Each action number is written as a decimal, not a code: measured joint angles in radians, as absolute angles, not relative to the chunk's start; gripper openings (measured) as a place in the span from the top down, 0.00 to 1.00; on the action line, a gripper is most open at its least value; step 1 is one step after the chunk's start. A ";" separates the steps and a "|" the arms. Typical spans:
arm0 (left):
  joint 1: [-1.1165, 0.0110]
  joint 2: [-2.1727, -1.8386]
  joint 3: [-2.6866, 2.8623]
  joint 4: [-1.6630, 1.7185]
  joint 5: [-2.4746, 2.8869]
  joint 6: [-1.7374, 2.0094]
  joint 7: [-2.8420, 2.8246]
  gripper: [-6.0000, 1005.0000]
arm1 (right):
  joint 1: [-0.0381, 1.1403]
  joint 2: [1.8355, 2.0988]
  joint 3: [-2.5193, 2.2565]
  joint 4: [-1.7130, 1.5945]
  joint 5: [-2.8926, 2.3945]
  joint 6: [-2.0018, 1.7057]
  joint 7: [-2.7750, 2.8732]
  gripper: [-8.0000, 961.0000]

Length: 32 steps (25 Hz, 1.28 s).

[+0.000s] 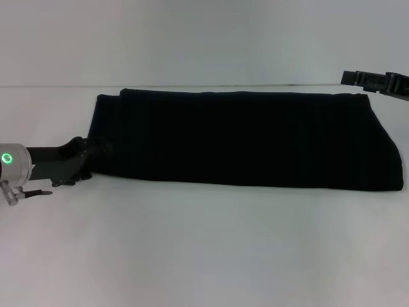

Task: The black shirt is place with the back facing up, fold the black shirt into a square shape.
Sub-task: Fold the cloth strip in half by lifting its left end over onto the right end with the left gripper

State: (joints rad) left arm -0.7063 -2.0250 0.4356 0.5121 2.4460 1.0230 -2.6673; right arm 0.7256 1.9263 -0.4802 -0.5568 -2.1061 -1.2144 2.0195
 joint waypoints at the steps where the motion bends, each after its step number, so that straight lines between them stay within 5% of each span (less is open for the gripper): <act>1: -0.707 -2.025 0.436 0.512 2.450 1.021 -2.667 0.12 | 0.726 1.926 -0.480 -0.557 -2.106 -1.215 2.020 0.10; 28: -0.732 -2.019 0.432 0.502 2.451 0.977 -2.591 0.20 | 0.733 1.925 -0.480 -0.557 -2.105 -1.210 2.020 0.10; 32: -0.728 -2.019 0.434 0.502 2.457 0.976 -2.578 0.36 | 0.734 1.925 -0.480 -0.557 -2.104 -1.210 2.020 0.10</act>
